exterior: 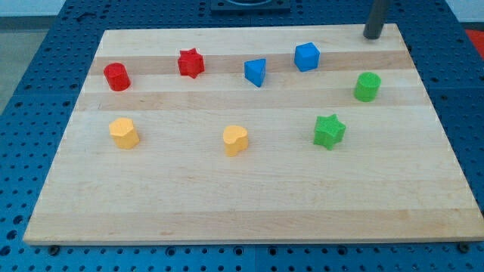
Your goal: Move your arm closer to the green circle
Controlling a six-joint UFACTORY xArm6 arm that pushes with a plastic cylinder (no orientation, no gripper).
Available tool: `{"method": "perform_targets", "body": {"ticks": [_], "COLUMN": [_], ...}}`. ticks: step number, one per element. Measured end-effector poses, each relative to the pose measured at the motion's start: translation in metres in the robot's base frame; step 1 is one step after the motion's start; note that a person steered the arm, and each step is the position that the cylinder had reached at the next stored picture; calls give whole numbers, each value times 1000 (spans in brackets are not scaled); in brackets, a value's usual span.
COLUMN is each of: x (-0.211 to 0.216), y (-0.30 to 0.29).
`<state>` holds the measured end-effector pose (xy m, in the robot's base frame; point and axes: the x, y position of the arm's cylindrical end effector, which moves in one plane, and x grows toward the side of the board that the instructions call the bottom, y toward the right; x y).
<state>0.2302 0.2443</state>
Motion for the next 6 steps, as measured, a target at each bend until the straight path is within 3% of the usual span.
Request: {"method": "perform_targets", "body": {"ticks": [4,6], "x": [114,131], "y": [8,-36]}}
